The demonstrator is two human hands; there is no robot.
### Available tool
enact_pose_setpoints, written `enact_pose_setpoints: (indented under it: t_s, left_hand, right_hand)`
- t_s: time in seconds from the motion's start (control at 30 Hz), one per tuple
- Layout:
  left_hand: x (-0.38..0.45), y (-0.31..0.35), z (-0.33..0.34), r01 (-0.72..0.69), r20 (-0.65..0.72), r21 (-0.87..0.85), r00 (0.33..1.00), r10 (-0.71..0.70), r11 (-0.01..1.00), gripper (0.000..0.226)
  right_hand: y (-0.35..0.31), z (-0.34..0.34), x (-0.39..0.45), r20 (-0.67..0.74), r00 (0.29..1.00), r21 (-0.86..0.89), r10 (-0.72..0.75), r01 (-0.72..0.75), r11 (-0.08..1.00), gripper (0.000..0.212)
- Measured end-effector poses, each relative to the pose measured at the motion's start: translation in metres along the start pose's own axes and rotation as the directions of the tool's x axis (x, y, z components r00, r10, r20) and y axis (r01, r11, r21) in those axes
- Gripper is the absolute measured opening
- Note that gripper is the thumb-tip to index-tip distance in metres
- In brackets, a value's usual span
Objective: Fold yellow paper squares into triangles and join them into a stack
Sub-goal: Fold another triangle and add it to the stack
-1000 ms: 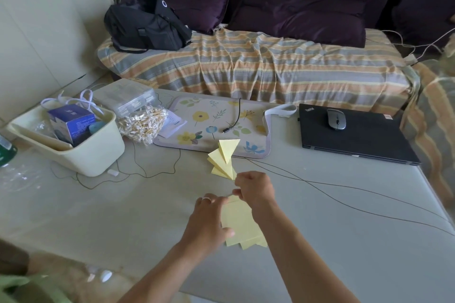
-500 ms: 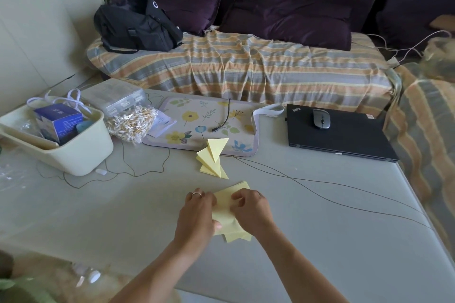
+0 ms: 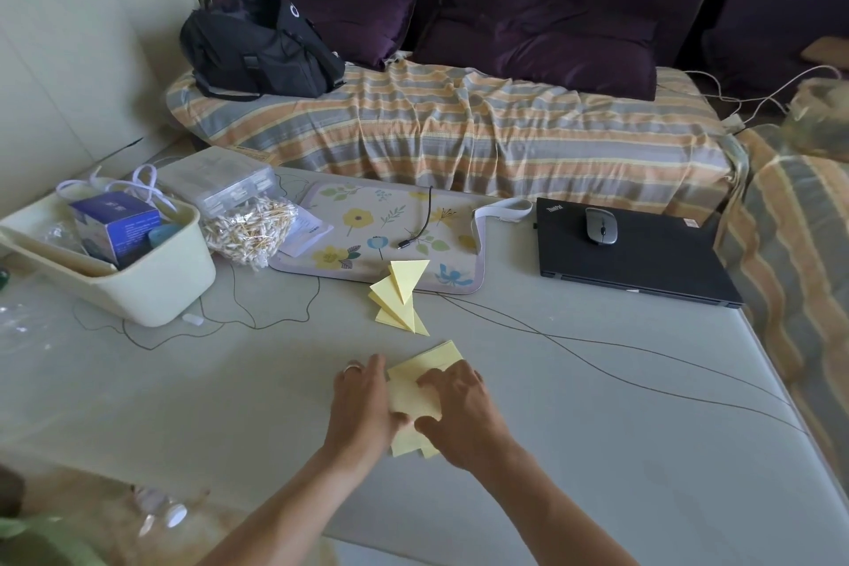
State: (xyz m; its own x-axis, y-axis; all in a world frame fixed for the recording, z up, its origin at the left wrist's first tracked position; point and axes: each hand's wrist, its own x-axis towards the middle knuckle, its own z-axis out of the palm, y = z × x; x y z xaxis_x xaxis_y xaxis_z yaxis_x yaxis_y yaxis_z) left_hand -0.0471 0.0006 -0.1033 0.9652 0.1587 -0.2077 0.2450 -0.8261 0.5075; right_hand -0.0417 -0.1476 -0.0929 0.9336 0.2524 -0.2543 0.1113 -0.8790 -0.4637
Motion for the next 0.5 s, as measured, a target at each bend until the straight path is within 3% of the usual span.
enact_pose_setpoints:
  t_s: [0.07,0.27,0.4,0.5]
  left_hand:
    - [-0.002,0.000,0.002,-0.027,0.006,0.108,1.000,0.027,0.994,0.067]
    - [-0.006,0.000,0.000,-0.072,-0.038,0.160,0.996,0.079,0.984,0.059]
    - [-0.004,0.002,-0.002,-0.025,0.033,0.130,0.999,0.021,0.991,0.067]
    - [-0.003,0.004,-0.010,0.050,0.076,-0.027,0.996,-0.048,0.998,0.057]
  right_hand:
    - [-0.002,0.001,-0.006,-0.018,1.000,-0.076,-0.016,0.015,0.997,0.062]
    - [-0.003,0.004,-0.012,-0.074,0.996,-0.152,-0.057,0.046,0.987,0.067]
    - [-0.004,0.009,-0.010,-0.118,0.990,-0.163,-0.081,0.061,0.985,0.062]
    - [-0.001,0.009,-0.009,-0.137,0.987,-0.085,-0.089,0.078,0.993,0.059]
